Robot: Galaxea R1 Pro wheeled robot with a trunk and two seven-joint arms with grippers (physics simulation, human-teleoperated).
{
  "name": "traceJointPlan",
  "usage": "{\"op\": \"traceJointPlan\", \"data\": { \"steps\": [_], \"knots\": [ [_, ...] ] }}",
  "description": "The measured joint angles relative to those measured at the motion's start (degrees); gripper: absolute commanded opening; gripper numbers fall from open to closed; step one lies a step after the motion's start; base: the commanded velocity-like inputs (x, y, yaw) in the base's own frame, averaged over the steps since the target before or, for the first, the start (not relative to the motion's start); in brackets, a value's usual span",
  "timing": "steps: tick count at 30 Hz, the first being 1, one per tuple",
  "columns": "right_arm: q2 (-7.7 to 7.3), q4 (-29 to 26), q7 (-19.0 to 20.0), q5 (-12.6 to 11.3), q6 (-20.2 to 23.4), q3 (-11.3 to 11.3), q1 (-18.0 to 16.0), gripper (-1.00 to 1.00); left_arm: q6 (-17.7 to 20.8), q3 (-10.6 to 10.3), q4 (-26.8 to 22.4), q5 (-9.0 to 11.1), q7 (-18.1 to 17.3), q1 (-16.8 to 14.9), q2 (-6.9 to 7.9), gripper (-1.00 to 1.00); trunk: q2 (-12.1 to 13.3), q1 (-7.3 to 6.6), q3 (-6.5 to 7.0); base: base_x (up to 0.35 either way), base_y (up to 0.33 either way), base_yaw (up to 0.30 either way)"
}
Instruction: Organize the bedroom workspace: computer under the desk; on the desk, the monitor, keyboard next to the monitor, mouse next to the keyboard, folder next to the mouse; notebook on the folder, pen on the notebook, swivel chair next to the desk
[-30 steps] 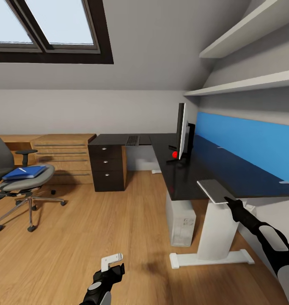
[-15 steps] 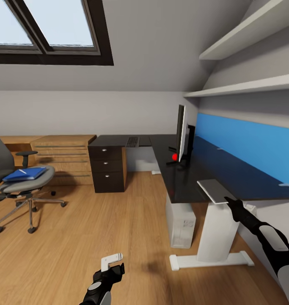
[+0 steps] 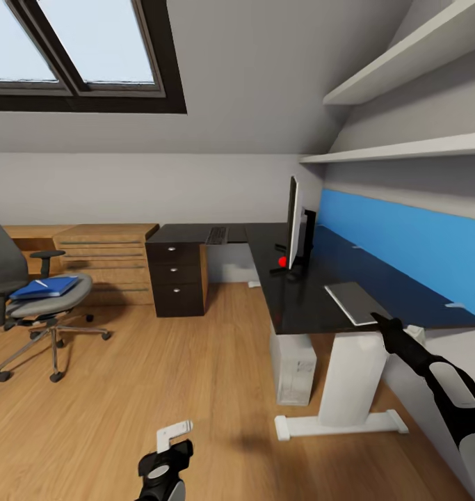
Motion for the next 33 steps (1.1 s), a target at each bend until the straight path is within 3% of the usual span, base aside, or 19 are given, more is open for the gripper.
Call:
{"op": "traceJointPlan", "data": {
  "steps": [13, 17, 20, 23, 28, 33],
  "knots": [
    [0.36, -0.23, 0.18, 0.00, -0.02, 0.05, 1.10, -1.00, 0.03, -0.27, 0.02, 0.13, 1.42, 0.01, 0.11, 1.00, 5.22, -2.85, 2.33, -0.311, -0.025, 0.000],
    [0.69, -8.60, 0.59, 0.01, -0.11, 5.34, 3.90, -1.00, 0.12, -0.28, 0.39, 0.22, 1.42, 0.00, 0.13, 1.00, 6.82, -3.76, 3.05, -0.029, 0.000, 0.000],
    [0.73, -17.87, 0.36, 0.03, -0.26, 11.53, 7.49, -1.00, 0.13, -0.31, 0.76, 0.22, 1.43, -0.01, 0.13, 1.00, 8.02, -4.43, 3.59, -0.006, 0.000, 0.000],
    [0.83, -20.04, -0.18, 1.48, -0.18, 15.92, 8.23, -1.00, 0.10, -0.31, 0.80, 0.17, 1.43, 0.00, 0.13, 1.00, 8.04, -4.43, 3.59, -0.001, 0.000, 0.000],
    [0.78, -20.70, 0.38, 2.04, -0.13, 19.47, 8.42, -1.00, 0.06, -0.30, 0.83, 0.15, 1.43, 0.00, 0.13, 1.00, 8.04, -4.43, 3.60, 0.000, 0.000, 0.000],
    [0.76, -20.59, 1.56, 2.02, -0.04, 20.13, 8.45, -1.00, 0.06, -0.30, 0.88, 0.15, 1.43, 0.01, 0.13, 1.00, 8.04, -4.43, 3.60, 0.000, 0.000, 0.000]
  ]
}}
